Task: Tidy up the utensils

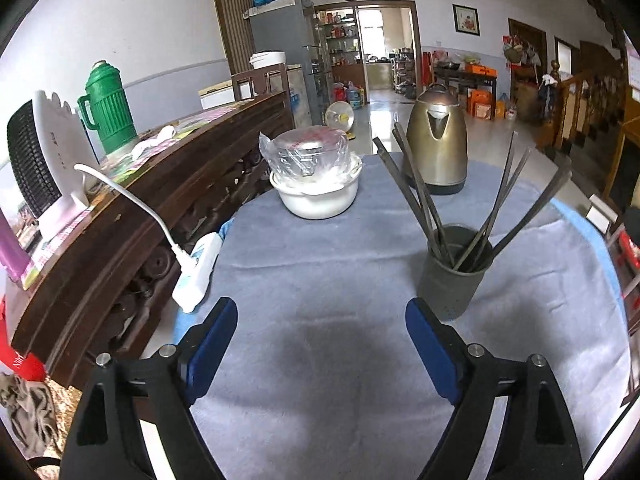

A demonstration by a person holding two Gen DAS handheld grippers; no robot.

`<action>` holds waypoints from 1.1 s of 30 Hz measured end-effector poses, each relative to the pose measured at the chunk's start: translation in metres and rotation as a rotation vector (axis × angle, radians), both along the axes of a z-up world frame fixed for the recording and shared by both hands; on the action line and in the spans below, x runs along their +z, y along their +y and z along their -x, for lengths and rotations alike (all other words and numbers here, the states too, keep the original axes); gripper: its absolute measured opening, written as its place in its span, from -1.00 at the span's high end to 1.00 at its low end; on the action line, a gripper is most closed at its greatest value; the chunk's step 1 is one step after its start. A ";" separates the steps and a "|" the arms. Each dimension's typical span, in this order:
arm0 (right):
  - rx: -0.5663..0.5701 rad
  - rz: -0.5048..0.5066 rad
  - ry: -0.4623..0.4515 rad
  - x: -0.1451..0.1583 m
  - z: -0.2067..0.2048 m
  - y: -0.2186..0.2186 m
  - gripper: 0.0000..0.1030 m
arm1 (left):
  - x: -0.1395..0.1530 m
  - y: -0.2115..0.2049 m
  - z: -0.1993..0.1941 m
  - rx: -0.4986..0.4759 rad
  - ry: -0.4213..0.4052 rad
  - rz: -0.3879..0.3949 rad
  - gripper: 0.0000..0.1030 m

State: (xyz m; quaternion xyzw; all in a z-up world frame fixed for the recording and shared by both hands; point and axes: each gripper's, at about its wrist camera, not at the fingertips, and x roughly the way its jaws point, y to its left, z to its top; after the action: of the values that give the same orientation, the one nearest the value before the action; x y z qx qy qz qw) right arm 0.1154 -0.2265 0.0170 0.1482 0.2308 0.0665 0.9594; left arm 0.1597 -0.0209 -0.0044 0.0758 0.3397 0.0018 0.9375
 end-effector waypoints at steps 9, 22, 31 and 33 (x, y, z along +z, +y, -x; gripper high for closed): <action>-0.017 0.024 0.110 -0.037 0.012 -0.003 -0.14 | -0.014 -0.005 0.007 -0.006 0.049 -0.028 -0.69; 0.003 0.033 0.165 -0.053 0.035 0.004 -0.14 | -0.035 -0.013 0.027 -0.010 0.113 -0.062 -0.69; 0.011 0.007 0.192 -0.063 0.043 0.008 -0.14 | -0.045 -0.014 0.042 -0.017 0.148 -0.074 -0.69; 0.013 0.007 0.197 -0.065 0.044 0.008 -0.14 | -0.048 -0.014 0.043 -0.013 0.161 -0.074 -0.69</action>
State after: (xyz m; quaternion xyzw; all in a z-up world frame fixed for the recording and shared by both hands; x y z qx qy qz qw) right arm 0.0711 -0.2181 -0.0483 0.1493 0.3253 0.0571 0.9320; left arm 0.1165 -0.0345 -0.0529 0.1125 0.4134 0.0021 0.9036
